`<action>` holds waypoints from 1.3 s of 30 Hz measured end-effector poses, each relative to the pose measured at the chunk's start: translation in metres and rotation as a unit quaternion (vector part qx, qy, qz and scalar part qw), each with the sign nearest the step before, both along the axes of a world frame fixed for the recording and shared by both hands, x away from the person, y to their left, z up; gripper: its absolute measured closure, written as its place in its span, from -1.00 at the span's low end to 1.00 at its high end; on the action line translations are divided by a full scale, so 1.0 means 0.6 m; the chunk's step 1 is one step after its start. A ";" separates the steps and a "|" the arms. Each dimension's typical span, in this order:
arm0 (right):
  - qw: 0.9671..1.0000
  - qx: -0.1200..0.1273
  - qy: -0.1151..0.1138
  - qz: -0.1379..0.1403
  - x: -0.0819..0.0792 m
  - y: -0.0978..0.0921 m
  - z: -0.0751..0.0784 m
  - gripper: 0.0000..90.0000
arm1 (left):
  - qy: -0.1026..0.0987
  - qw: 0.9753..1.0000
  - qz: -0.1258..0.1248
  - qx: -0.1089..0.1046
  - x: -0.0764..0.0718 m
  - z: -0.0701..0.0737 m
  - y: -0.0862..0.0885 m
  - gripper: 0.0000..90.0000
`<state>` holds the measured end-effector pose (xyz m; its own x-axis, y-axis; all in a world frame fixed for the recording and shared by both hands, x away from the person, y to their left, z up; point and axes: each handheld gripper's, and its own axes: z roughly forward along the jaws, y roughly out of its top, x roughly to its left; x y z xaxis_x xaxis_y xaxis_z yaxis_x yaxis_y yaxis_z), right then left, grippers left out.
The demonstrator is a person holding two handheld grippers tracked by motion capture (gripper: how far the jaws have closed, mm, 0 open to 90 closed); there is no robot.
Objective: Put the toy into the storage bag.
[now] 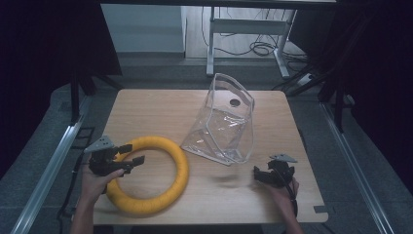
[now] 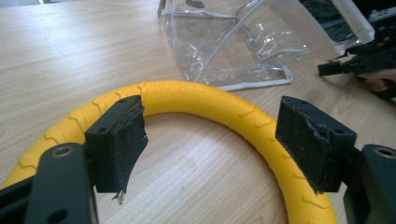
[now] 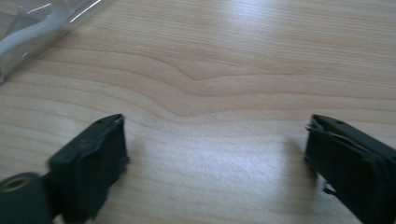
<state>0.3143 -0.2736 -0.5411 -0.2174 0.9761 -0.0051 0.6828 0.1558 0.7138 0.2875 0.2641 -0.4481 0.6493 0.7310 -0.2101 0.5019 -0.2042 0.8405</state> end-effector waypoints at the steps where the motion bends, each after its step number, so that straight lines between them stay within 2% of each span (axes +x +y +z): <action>1: 1.000 0.001 -0.002 0.001 -0.002 -0.002 0.000 -0.74 | -0.001 1.000 -0.001 0.000 -0.001 0.001 -0.001 -0.47; 5: 1.000 0.002 -0.006 0.009 -0.007 -0.007 0.001 -0.70 | -0.001 1.000 -0.012 0.003 -0.005 0.006 -0.007 -0.47; 8: 1.000 0.001 -0.006 0.012 -0.008 -0.009 0.001 -0.69 | 0.005 0.999 -0.033 0.019 -0.004 0.013 -0.025 -0.46; 10: 1.000 0.000 -0.006 0.014 -0.008 -0.010 0.001 -0.69 | 0.008 0.999 -0.039 0.021 -0.005 0.015 -0.031 -0.44; 11: 1.000 0.001 -0.006 0.014 -0.008 -0.010 0.001 -0.68 | 0.017 0.998 -0.061 0.027 -0.009 0.016 -0.043 -0.44; 13: 1.000 0.001 -0.008 0.014 -0.007 -0.011 0.001 -0.66 | 0.029 0.995 -0.084 0.050 -0.016 0.014 -0.058 -0.44; 16: 1.000 0.002 -0.008 0.013 -0.007 -0.011 0.001 -0.65 | 0.045 0.988 -0.117 0.089 -0.029 0.011 -0.077 -0.44; 21: 1.000 0.001 -0.009 0.012 -0.007 -0.012 0.001 -0.64 | 0.081 0.977 -0.157 0.119 -0.046 0.000 -0.095 -0.44; 23: 1.000 0.001 -0.009 0.011 -0.007 -0.011 0.001 -0.64 | 0.095 0.972 -0.166 0.133 -0.051 -0.010 -0.105 -0.44; 26: 1.000 0.002 -0.008 0.010 -0.008 -0.011 0.001 -0.64 | 0.109 0.967 -0.177 0.147 -0.058 -0.025 -0.119 -0.43; 27: 1.000 0.002 -0.008 0.009 -0.008 -0.011 0.001 -0.63 | 0.109 0.967 -0.177 0.147 -0.058 -0.025 -0.119 -0.43; 28: 1.000 0.002 -0.008 0.009 -0.008 -0.011 0.001 -0.63 | 0.116 0.964 -0.181 0.158 -0.062 -0.032 -0.126 -0.43; 30: 1.000 0.002 -0.009 0.009 -0.008 -0.011 0.001 -0.63 | 0.125 0.961 -0.182 0.167 -0.065 -0.038 -0.131 -0.42; 32: 1.000 0.002 -0.009 0.008 -0.008 -0.012 0.001 -0.62 | 0.133 0.956 -0.185 0.182 -0.068 -0.043 -0.135 -0.42; 35: 1.000 0.002 -0.009 0.008 -0.008 -0.012 0.001 -0.62 | 0.149 0.946 -0.191 0.216 -0.075 -0.051 -0.143 -0.41; 36: 1.000 0.002 -0.009 0.008 -0.008 -0.012 0.001 -0.62 | 0.153 0.941 -0.195 0.230 -0.077 -0.054 -0.146 -0.41; 37: 1.000 0.002 -0.009 0.008 -0.008 -0.012 0.001 -0.62 | 0.153 0.941 -0.195 0.230 -0.077 -0.054 -0.146 -0.41; 38: 1.000 0.002 -0.009 0.008 -0.008 -0.012 0.001 -0.62 | 0.161 0.932 -0.205 0.253 -0.081 -0.059 -0.150 -0.41; 39: 1.000 0.002 -0.009 0.007 -0.008 -0.012 0.001 -0.62 | 0.166 0.927 -0.209 0.263 -0.082 -0.062 -0.152 -0.41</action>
<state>0.3096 -0.2806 -0.5402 -0.2319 0.9727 -0.0045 0.6675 0.1625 0.7267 0.2382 0.1727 -0.4852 0.8627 0.4873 -0.1351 0.4990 -0.7770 0.3839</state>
